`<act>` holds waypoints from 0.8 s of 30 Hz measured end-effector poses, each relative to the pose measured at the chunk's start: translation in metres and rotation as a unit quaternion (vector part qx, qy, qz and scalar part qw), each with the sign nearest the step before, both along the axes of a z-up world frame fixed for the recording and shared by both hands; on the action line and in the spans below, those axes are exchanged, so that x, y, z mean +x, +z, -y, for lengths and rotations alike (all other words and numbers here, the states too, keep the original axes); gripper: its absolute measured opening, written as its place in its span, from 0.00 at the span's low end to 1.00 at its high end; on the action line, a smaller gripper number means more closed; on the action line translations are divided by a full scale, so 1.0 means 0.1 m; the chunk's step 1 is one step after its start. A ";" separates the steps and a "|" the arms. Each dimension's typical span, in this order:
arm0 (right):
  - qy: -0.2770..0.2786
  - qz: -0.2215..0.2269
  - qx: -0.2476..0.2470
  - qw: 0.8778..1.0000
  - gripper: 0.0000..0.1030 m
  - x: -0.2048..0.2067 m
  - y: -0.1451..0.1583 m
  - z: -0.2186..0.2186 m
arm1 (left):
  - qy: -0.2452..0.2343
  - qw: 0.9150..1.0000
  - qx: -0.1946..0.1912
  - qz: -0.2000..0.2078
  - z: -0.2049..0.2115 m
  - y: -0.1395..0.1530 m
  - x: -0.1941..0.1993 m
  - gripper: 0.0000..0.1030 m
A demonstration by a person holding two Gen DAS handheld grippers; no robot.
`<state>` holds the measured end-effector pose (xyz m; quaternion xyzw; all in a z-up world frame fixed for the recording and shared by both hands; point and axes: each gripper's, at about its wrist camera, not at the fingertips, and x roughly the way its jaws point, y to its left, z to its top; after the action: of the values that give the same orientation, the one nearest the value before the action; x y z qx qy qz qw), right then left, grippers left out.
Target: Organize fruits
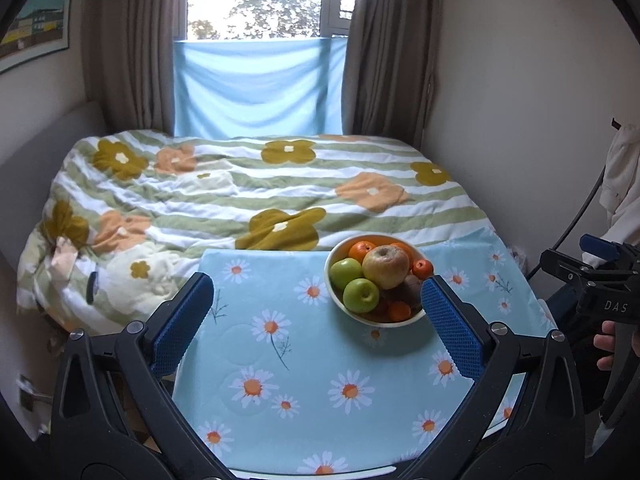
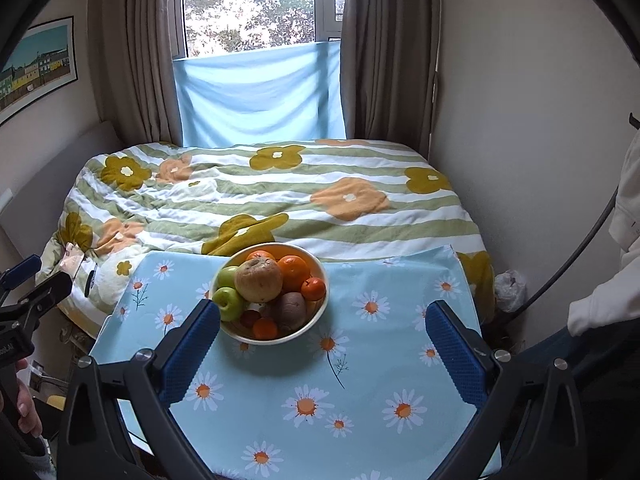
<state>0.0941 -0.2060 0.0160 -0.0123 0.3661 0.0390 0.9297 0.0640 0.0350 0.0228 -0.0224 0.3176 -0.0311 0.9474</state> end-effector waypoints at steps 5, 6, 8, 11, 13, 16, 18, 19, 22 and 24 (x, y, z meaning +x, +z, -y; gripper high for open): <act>0.000 0.003 0.002 1.000 0.99 -0.08 -0.02 -0.01 | 0.009 1.000 0.007 0.007 -0.01 -0.03 -0.06 1.00; -0.002 0.004 0.002 1.000 0.99 -0.08 -0.03 0.00 | 0.012 1.000 0.009 0.010 -0.01 -0.02 -0.07 1.00; -0.002 0.005 0.003 1.000 0.99 -0.09 -0.03 -0.01 | 0.017 1.000 0.011 0.014 -0.01 -0.01 -0.08 1.00; -0.004 0.004 0.006 1.000 0.99 -0.09 -0.04 0.00 | 0.019 1.000 0.012 0.015 -0.01 0.01 -0.08 1.00; -0.004 0.006 0.004 1.000 0.99 -0.09 -0.03 0.00 | 0.019 1.000 0.013 0.016 0.00 0.00 -0.09 1.00; -0.005 0.009 0.002 1.000 0.99 -0.08 -0.05 0.00 | 0.018 1.000 0.012 0.014 0.02 -0.01 -0.08 1.00; -0.006 0.008 0.002 1.000 0.99 -0.09 -0.05 0.01 | 0.017 1.000 0.011 0.014 0.04 -0.01 -0.08 1.00; -0.007 0.009 0.002 1.000 0.99 -0.09 -0.04 0.01 | 0.017 1.000 0.010 0.015 0.04 -0.01 -0.08 1.00; -0.008 0.009 0.001 1.000 0.99 -0.09 -0.04 0.02 | 0.016 1.000 0.011 0.017 0.07 0.00 -0.09 1.00; -0.009 0.010 0.001 1.000 0.99 -0.09 -0.04 0.03 | 0.015 1.000 0.012 0.017 0.08 0.00 -0.09 1.00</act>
<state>0.0847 -0.2092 0.0123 -0.0082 0.3570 0.0309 0.9336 0.0554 0.0269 0.0230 -0.0155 0.3018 -0.0135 0.9532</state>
